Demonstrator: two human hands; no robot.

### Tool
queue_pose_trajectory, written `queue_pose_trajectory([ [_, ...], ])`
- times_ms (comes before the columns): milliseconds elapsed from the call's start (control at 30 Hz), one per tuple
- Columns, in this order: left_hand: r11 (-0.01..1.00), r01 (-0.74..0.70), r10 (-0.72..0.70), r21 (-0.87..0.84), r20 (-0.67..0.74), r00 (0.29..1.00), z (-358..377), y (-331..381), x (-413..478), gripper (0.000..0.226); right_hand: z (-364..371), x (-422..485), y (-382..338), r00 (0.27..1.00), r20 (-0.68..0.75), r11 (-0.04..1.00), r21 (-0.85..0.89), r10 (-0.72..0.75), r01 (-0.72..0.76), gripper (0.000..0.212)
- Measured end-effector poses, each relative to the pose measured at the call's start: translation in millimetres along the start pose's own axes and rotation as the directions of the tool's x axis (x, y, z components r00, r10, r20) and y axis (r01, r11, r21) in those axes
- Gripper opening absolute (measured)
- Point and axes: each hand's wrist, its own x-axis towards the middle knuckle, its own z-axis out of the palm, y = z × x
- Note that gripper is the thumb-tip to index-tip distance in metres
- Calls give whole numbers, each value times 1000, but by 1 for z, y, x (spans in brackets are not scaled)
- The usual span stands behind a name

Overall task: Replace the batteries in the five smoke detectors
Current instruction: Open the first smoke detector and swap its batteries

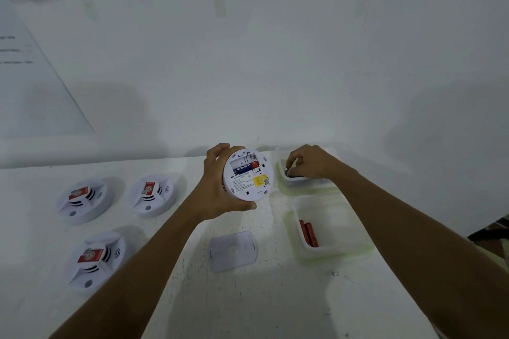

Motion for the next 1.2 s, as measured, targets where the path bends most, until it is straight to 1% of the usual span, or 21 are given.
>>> queue_pose_trajectory([
  [100,1000,-4,4,-18,-1,1000,1,1,0,101,-1,-2,-2,1000,-1,1000,-1,-11,11,13],
  [233,1000,-10,10,-18,-11,1000,3,3,2,100,-1,-3,-2,1000,-26,1000,23,-6,6,9],
  [433,999,-8,7,-35,-10,1000,6,3,1,101,4,-6,1,985,-169,995,86,-33,48,10],
  [500,999,-5,5,-31,-3,1000,8,5,-1,100,6,-12,1,976,-213,988,131,-48,77,12],
  [600,1000,8,-8,-23,-3,1000,8,6,-4,103,2,-25,-5,926,-375,952,262,-53,161,12],
  [667,1000,19,-19,-22,-2,1000,7,8,-8,105,-2,-40,-18,870,-492,897,365,-41,249,14],
  [733,1000,26,-26,-15,1,1000,8,11,-12,104,-5,-58,-38,838,-545,826,466,-15,318,12],
  [800,1000,30,-30,2,-2,1000,9,12,-17,103,-3,-77,-59,845,-535,752,554,-7,357,9],
  [833,999,34,-34,18,-1,999,10,12,-19,102,0,-85,-68,850,-526,732,572,-20,371,9],
  [933,997,31,-33,70,23,999,12,9,-29,101,15,-100,-89,867,-495,711,590,-57,384,6],
  [1000,998,36,-37,55,20,999,9,11,-39,102,26,-106,-99,878,-474,701,604,-66,379,5],
  [1133,998,-34,34,59,-10,999,-4,20,-56,94,43,-120,-117,891,-448,705,607,-76,365,7],
  [1200,997,-52,53,52,-16,998,-12,23,-64,94,49,-128,-127,896,-435,685,625,-94,375,4],
])
